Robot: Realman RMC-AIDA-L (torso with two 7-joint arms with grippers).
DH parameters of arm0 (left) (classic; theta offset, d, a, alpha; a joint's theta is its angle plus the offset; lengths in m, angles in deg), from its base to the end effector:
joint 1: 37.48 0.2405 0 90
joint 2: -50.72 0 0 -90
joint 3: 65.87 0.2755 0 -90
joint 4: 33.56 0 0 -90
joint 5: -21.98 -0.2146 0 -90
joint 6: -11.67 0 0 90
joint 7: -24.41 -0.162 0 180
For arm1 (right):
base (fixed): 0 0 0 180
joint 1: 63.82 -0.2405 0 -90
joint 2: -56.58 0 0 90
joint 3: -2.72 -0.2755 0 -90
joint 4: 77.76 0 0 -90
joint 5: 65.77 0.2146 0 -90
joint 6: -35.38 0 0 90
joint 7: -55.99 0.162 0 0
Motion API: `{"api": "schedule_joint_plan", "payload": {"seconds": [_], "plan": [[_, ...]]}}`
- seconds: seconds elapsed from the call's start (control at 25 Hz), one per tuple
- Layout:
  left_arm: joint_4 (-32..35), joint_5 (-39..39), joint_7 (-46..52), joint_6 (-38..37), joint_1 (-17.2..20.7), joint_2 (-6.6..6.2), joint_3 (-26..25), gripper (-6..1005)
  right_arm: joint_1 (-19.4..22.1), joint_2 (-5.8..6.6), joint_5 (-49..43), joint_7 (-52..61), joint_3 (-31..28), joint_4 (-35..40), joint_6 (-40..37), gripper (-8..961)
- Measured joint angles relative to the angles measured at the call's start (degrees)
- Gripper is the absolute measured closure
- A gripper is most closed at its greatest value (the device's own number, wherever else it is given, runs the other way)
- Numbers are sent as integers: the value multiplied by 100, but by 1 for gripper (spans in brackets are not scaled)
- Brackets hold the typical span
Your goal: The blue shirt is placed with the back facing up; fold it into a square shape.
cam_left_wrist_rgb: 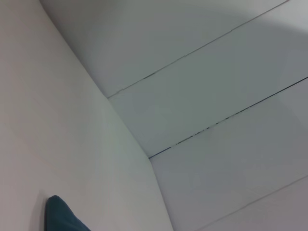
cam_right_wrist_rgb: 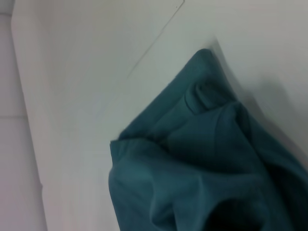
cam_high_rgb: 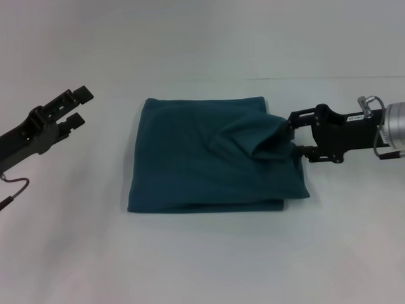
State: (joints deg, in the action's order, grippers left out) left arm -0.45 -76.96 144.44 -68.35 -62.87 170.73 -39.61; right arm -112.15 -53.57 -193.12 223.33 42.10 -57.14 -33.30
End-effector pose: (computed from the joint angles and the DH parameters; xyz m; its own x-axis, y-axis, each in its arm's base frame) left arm -0.3171 0.3617 0.0207 -0.1380 0.6022 0.7863 0.9074 -0.2412 0.3440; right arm 0.2620 0.4440 -0.0174 -0.3498 -0.8731 -0.3397 -0.9334 0.2940 0.2055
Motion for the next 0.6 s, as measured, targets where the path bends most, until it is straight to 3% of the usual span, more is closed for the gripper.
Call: {"api": "schedule_joint_plan", "payload": {"seconds": [0.24, 0.6], "plan": [[-6, 11, -45, 40, 14, -3, -3, 65, -13, -154, 75, -67, -25, 34, 477, 313], [-7, 16, -85, 122, 18, 1, -32, 65, -81, -212, 482, -140, -13, -3, 812, 313]]}}
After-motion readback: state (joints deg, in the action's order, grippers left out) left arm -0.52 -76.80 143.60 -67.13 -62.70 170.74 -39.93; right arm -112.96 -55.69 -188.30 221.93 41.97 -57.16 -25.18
